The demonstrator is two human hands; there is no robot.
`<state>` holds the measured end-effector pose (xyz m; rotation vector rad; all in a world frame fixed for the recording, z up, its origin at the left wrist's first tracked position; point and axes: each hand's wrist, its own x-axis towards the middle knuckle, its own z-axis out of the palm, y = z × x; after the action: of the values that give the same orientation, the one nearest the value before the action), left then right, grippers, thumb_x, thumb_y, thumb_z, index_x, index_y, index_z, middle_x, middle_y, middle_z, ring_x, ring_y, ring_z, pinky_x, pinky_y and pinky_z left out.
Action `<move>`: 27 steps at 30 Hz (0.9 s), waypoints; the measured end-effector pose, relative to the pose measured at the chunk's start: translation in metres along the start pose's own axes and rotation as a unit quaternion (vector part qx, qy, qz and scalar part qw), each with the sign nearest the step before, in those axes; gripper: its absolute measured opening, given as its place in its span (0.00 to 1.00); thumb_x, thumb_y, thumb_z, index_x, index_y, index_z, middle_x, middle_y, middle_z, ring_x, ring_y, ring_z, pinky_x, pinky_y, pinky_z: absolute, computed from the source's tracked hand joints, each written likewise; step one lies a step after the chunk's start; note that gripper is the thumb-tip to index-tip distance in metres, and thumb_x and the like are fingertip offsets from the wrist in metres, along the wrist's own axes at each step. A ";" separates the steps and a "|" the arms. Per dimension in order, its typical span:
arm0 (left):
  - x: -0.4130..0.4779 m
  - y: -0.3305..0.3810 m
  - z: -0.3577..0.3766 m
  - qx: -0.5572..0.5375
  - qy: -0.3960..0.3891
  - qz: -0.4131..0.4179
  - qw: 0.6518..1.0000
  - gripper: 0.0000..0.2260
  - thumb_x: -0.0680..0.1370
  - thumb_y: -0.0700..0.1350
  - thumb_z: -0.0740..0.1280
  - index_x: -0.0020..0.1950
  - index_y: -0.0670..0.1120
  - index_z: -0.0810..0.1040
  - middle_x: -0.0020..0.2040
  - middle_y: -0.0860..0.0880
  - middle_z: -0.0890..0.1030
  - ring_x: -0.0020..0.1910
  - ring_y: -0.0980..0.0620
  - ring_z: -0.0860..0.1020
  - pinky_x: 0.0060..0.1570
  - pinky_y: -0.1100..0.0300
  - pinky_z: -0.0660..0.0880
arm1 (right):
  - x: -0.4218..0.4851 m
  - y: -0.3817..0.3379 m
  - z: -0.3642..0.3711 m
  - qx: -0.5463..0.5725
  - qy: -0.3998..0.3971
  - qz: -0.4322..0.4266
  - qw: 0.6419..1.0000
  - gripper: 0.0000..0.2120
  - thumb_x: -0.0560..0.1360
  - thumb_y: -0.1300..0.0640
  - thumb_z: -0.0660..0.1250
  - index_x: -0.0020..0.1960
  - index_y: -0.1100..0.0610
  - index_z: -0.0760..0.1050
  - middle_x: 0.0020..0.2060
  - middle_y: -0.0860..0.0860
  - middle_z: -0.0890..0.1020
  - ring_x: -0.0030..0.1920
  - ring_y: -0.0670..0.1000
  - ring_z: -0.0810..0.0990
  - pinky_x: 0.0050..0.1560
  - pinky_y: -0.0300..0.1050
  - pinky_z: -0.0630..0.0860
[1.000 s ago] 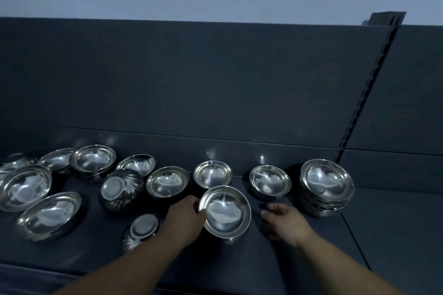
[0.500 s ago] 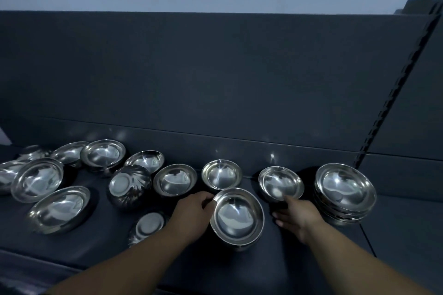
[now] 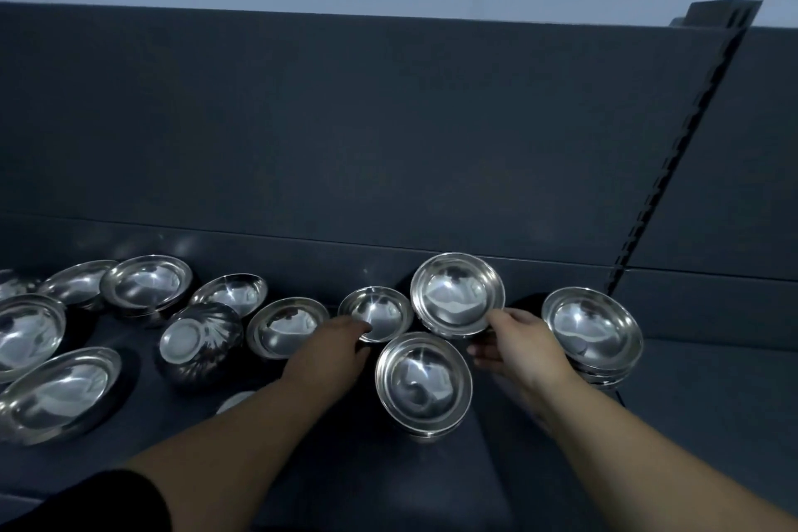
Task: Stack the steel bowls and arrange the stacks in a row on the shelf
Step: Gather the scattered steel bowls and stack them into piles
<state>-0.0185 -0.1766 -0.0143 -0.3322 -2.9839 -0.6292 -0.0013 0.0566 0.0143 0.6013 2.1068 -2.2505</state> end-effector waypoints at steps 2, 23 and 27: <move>0.008 -0.002 0.001 0.043 -0.018 0.024 0.999 0.16 0.77 0.49 0.65 0.65 0.51 0.76 0.63 0.50 0.78 0.62 0.51 0.75 0.61 0.59 0.70 | -0.007 -0.002 -0.003 -0.003 -0.005 0.001 1.000 0.07 0.77 0.61 0.61 0.51 0.62 0.76 0.36 0.59 0.83 0.33 0.55 0.81 0.37 0.48 0.77; -0.014 0.020 -0.032 -0.098 0.151 0.067 0.981 0.11 0.76 0.45 0.69 0.58 0.48 0.82 0.54 0.50 0.83 0.53 0.55 0.79 0.50 0.76 0.63 | -0.044 0.002 -0.023 -0.061 -0.047 0.021 0.997 0.08 0.75 0.59 0.64 0.50 0.61 0.80 0.33 0.57 0.82 0.31 0.54 0.79 0.35 0.45 0.77; -0.034 0.028 -0.045 -0.093 0.186 0.105 0.973 0.10 0.76 0.46 0.69 0.56 0.48 0.83 0.51 0.52 0.84 0.50 0.57 0.79 0.51 0.72 0.67 | -0.047 0.003 -0.019 -0.090 -0.056 0.026 0.994 0.09 0.75 0.59 0.64 0.50 0.63 0.79 0.31 0.58 0.81 0.31 0.53 0.79 0.33 0.43 0.77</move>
<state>0.0220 -0.1766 0.0337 -0.4744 -2.5008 -0.8435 0.0482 0.0622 0.0238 0.5032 2.1796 -1.9903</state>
